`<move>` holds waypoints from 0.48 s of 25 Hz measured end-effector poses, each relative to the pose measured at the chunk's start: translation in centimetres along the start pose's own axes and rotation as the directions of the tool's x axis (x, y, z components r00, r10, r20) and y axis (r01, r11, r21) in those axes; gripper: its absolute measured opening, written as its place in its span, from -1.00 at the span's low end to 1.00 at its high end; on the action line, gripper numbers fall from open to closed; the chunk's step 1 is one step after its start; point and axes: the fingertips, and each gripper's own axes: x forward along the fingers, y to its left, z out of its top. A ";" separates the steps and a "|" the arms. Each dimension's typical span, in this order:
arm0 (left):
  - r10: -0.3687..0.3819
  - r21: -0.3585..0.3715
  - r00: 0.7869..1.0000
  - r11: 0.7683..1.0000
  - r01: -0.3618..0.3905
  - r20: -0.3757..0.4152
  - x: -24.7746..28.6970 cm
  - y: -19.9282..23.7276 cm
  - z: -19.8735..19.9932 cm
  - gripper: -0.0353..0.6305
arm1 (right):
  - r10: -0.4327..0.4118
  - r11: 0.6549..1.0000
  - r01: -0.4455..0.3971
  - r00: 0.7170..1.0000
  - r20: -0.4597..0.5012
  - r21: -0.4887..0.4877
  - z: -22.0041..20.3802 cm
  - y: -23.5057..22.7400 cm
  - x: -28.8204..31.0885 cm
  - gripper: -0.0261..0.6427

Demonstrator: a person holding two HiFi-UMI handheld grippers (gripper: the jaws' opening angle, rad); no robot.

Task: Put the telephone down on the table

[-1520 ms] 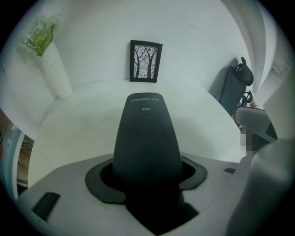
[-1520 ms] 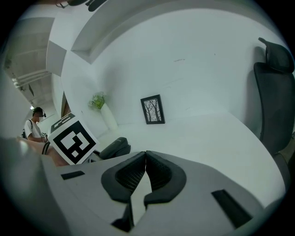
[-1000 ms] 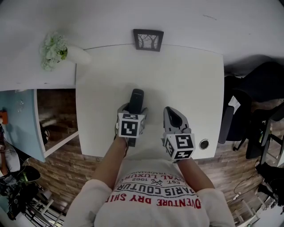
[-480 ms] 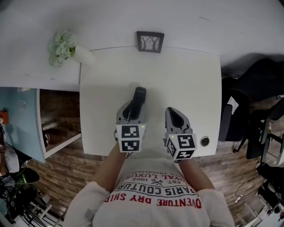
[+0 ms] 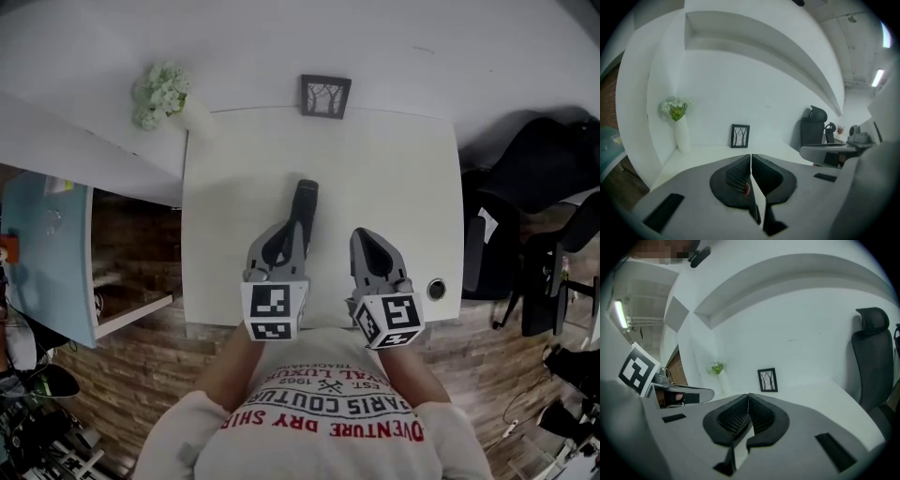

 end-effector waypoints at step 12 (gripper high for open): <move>-0.073 0.066 0.942 0.996 0.054 0.327 -11.1 -0.1 8.1 -0.81 | 0.021 0.968 0.043 0.969 0.248 -0.249 8.0 6.8 -5.0 -0.85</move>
